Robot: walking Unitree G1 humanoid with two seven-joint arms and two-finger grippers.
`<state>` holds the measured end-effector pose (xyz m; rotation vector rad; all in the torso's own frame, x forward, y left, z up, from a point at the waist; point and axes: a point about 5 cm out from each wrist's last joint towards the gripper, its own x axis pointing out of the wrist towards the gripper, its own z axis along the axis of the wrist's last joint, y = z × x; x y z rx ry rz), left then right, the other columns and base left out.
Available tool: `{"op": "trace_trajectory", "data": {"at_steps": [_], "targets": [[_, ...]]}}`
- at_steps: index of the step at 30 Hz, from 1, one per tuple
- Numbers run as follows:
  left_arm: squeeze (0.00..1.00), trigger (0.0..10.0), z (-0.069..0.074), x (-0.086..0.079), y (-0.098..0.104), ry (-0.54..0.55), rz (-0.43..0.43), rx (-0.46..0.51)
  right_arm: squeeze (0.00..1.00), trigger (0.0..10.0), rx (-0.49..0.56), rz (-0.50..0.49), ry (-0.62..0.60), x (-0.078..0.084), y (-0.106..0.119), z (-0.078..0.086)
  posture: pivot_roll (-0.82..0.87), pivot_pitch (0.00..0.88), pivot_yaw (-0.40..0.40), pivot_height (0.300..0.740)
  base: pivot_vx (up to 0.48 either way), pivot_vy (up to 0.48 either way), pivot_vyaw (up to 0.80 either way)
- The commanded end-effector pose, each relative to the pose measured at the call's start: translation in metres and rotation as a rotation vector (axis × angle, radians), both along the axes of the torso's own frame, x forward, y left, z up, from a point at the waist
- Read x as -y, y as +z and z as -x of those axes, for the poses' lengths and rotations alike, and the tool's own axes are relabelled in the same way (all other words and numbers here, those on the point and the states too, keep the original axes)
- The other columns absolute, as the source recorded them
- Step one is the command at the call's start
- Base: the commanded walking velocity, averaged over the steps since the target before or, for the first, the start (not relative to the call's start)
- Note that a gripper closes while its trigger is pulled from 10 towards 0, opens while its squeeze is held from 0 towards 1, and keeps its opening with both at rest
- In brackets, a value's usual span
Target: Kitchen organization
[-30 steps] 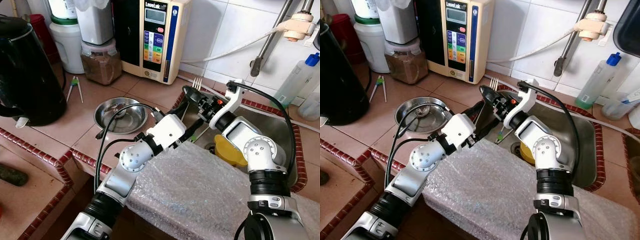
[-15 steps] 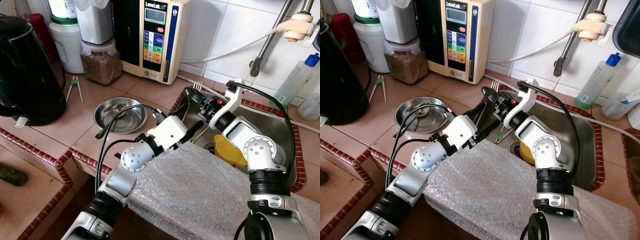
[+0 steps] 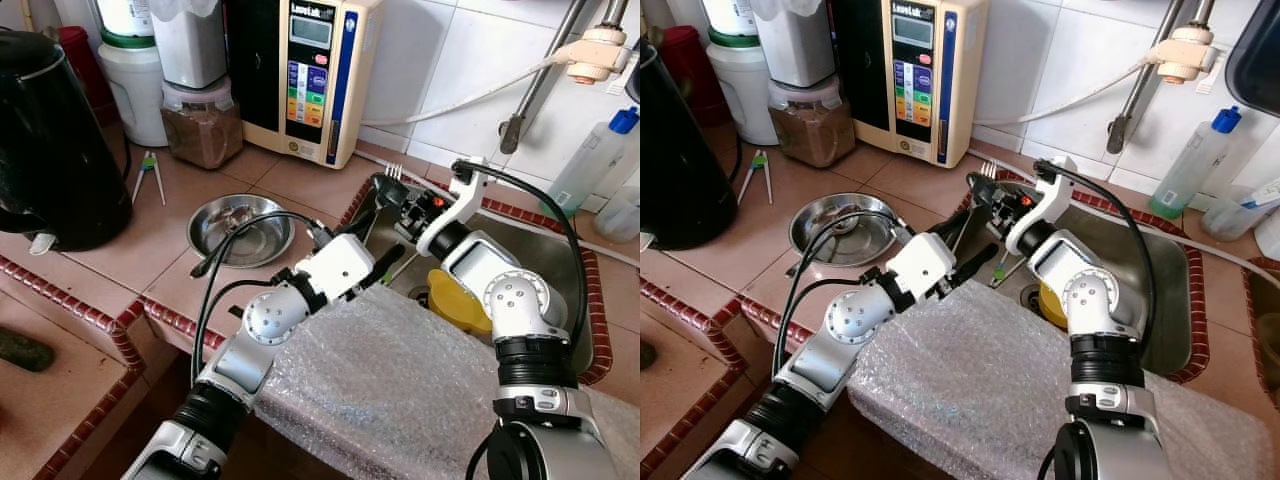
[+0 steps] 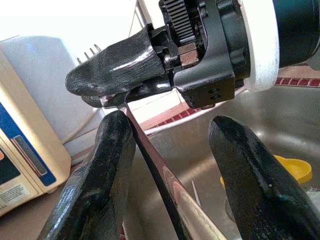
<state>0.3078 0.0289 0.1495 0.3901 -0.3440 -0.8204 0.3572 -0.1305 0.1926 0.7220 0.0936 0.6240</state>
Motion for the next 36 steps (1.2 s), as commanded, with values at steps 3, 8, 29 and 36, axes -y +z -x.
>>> {"op": "trace_trajectory", "data": {"at_steps": [3,8,29,36], "targets": [[0.00,0.0,-0.004,0.000,0.013,-0.007,0.021,0.057,0.00,0.0,0.026,0.066,-0.086,0.019,0.004,-0.003,-0.07,0.000,-0.094,0.740,0.000,0.000,0.00],[0.00,1.0,-0.004,0.001,0.012,-0.021,0.020,0.041,0.00,0.0,0.018,0.070,-0.094,0.020,0.003,-0.003,-0.07,0.000,-0.096,0.740,0.000,0.000,0.00],[1.00,10.0,-0.006,-0.004,0.008,-0.009,0.091,-0.055,0.00,0.0,0.081,0.344,-0.357,0.061,0.003,-0.017,-0.07,0.000,-0.089,0.740,0.000,0.000,0.00],[1.00,10.0,-0.003,-0.012,-0.001,-0.012,0.107,-0.164,0.00,0.0,0.045,0.613,-0.434,0.088,-0.022,-0.016,-0.06,0.000,-0.081,0.740,0.000,0.000,0.00]]}}
